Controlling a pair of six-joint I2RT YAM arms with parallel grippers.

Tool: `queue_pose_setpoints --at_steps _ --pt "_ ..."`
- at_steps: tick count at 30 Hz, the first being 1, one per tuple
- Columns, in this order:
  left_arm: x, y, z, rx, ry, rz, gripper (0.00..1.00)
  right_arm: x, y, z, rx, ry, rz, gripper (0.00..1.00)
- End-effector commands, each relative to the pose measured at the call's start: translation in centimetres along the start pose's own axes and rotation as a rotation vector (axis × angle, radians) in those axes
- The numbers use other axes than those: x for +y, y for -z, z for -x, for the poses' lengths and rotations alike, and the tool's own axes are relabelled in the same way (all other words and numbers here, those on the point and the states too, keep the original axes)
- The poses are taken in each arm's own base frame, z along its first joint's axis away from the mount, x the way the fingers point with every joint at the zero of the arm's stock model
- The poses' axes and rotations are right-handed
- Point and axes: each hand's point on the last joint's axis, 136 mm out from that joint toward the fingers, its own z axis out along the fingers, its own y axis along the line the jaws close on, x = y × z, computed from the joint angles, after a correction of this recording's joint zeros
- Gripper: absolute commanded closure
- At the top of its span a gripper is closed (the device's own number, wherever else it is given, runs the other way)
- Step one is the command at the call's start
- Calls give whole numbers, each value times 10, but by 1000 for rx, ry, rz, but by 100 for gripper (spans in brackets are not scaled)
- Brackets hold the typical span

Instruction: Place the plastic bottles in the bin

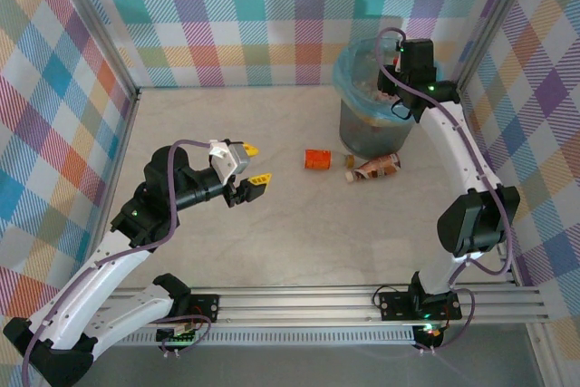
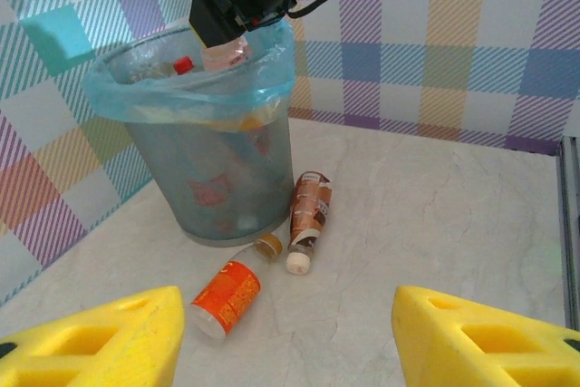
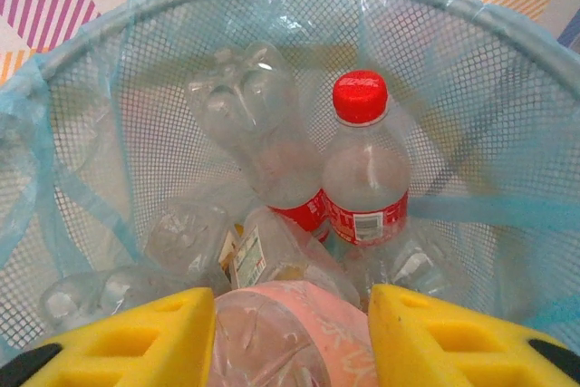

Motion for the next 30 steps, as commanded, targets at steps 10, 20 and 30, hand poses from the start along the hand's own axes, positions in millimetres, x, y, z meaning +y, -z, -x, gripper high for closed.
queue_pose_setpoints --at_steps 10,20,30 --pt "2 -7 2 -12 13 -6 38 -6 -39 -49 232 -31 -20 38" --pt "13 -27 -10 52 51 10 38 18 55 36 -19 -110 169 16" --pt "14 -84 -47 195 75 -6 32 21 147 52 -212 -142 302 12"
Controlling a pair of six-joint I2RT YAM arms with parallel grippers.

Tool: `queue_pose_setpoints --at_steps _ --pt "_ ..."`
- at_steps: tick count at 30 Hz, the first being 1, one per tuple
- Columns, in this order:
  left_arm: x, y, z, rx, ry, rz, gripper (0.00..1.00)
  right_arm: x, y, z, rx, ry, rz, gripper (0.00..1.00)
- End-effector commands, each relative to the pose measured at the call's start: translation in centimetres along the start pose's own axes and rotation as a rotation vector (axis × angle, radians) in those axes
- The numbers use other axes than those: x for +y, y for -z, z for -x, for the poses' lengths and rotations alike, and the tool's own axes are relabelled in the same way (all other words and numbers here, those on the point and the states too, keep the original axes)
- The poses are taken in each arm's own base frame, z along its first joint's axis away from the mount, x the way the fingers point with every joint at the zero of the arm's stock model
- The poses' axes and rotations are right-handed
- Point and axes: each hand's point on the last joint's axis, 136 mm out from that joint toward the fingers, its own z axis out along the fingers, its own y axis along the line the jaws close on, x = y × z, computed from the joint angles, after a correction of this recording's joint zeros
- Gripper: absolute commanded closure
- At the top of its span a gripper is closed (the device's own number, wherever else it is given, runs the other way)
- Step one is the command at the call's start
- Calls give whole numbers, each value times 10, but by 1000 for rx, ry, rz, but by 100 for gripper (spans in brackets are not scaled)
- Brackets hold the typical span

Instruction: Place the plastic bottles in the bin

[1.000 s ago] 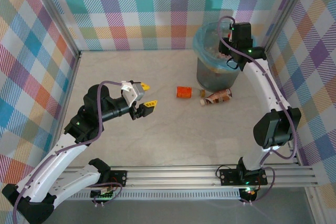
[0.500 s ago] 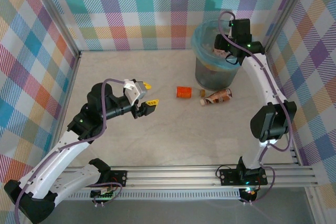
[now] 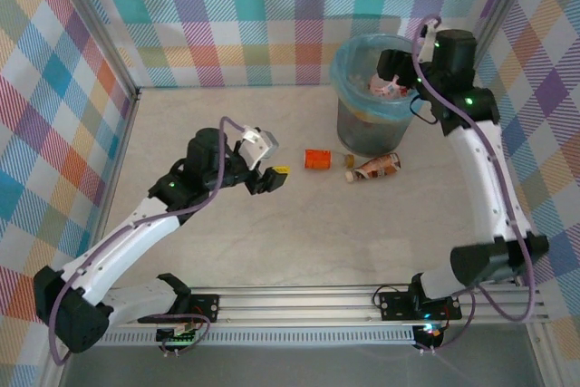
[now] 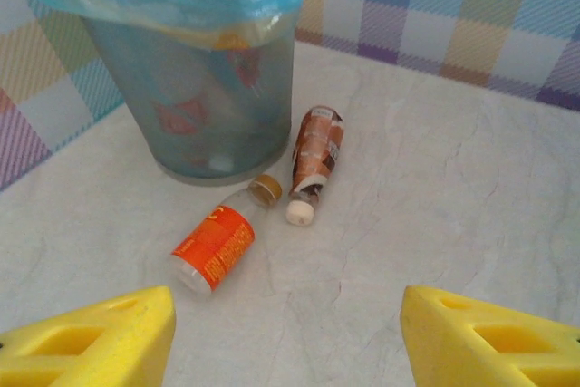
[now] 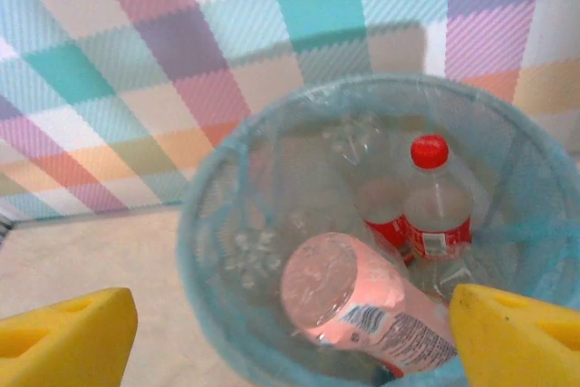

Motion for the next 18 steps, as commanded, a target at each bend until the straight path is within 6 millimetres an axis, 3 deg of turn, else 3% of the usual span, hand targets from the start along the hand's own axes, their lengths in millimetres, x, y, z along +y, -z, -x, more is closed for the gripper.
queue_pose_setpoints --at_steps 1,7,14,18 --pt "-6 -23 6 16 -50 -5 31 10 25 -2 -45 -25 76 13" --pt "-29 -92 -16 111 -133 -77 29 8 63 -43 -21 -50 112 15" --pt "-50 -171 -36 159 -146 -155 29 -1 85 -94 43 -33 121 16" --pt "-51 -207 -59 186 -131 -152 29 -8 92 -115 46 -3 112 17"
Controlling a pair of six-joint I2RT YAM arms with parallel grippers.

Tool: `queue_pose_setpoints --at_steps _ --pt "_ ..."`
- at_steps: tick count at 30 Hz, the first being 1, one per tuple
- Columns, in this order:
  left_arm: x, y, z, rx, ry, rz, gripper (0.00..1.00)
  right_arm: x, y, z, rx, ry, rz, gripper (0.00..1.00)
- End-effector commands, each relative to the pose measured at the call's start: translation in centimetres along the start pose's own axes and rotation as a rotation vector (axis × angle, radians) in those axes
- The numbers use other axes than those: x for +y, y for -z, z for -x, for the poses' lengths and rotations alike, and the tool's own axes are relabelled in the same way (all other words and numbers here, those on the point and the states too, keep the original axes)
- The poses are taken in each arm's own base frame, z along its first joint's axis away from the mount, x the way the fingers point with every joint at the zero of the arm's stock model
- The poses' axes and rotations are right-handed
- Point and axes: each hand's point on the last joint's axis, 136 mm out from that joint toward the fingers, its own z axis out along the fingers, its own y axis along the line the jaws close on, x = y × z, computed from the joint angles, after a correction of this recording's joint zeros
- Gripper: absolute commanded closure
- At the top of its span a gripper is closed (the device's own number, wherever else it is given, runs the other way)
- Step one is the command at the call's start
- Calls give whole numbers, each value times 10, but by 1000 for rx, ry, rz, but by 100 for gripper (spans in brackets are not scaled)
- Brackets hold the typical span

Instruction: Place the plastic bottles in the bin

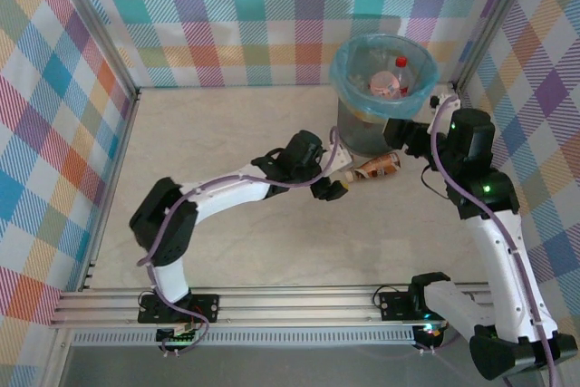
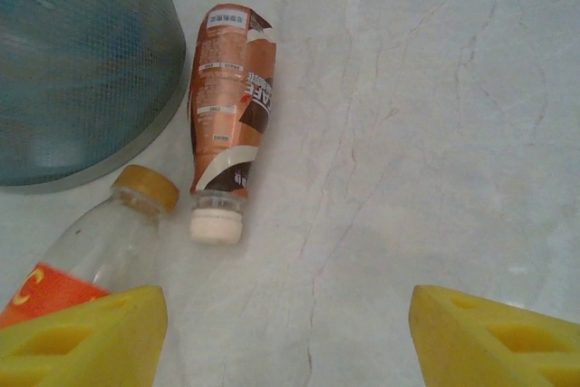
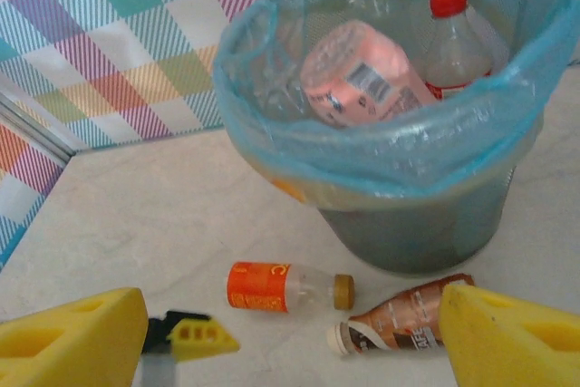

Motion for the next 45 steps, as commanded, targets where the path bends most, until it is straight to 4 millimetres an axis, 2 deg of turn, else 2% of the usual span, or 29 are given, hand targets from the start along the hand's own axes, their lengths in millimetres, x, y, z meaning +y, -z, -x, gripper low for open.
queue_pose_setpoints --at_steps 1,9,20,26,30,41,45 --pt "2 -22 14 -50 -20 18 29 0 8 -8 -16 28 18 16" --pt "5 -71 -3 -25 -3 -1 30 0 7 -20 -22 29 38 17" --pt "24 -112 -21 45 30 58 29 2 6 -21 -22 50 54 20" --pt "33 -126 -28 91 42 73 29 3 4 -24 -11 48 62 20" --pt "30 -134 -38 117 45 36 29 3 3 -24 -11 51 61 20" --pt "21 -137 -48 192 9 -31 33 1 5 -23 -15 65 50 20" --pt "19 -136 -50 200 7 -39 39 1 5 -25 -9 65 48 20"
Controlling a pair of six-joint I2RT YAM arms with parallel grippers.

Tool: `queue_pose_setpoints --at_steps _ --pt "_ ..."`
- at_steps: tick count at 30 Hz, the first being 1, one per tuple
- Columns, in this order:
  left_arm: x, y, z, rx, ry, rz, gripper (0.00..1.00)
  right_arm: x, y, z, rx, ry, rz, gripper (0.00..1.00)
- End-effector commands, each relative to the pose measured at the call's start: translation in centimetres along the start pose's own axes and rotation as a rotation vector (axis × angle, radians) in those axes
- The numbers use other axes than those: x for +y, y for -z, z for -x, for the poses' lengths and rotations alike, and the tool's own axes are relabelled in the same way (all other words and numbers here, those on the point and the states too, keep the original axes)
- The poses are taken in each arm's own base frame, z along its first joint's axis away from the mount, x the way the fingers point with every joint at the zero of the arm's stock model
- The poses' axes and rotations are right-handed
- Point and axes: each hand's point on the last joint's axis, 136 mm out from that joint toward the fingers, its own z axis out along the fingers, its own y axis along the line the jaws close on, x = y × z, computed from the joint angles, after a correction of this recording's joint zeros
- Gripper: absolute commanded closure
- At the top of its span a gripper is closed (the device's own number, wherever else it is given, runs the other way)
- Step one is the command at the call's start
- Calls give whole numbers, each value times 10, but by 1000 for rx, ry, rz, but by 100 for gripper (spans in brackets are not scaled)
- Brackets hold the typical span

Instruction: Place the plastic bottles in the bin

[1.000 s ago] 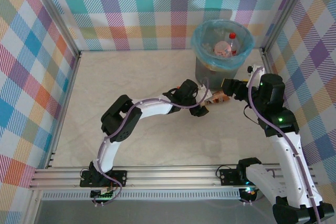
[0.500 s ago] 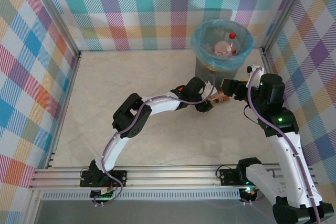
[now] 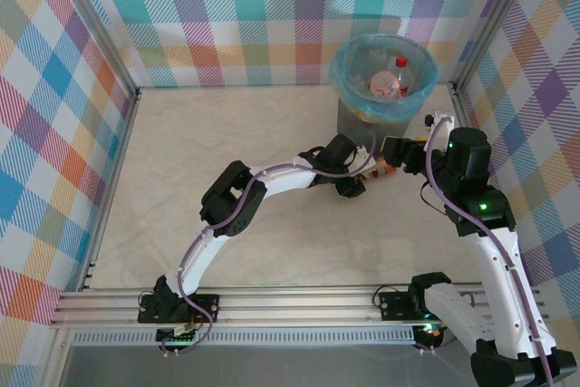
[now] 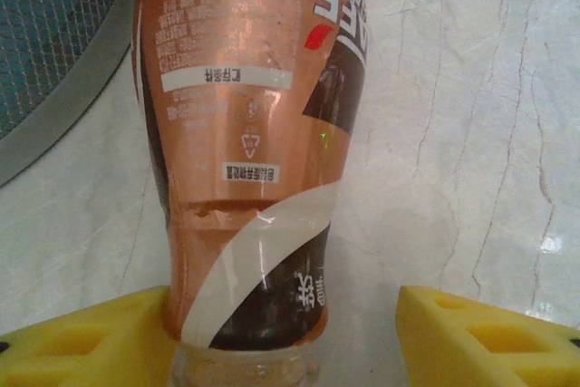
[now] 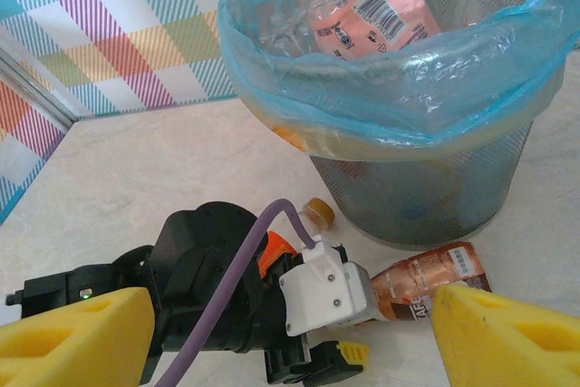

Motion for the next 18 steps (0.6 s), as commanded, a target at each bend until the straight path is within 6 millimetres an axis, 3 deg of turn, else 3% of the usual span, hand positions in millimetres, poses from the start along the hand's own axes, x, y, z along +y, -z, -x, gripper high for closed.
queue_pose_setpoints --at_steps 1,7,10,18 --pt "-8 -1 0 19 -23 -39 41 2 2 6 -27 19 10 20" --pt "-10 -2 -2 35 -15 -49 54 3 6 10 -42 21 9 20" --pt "-12 3 1 31 -14 -64 67 3 8 12 -51 28 4 20" --pt "-21 46 29 -65 -35 -70 84 11 23 29 -91 39 17 20"
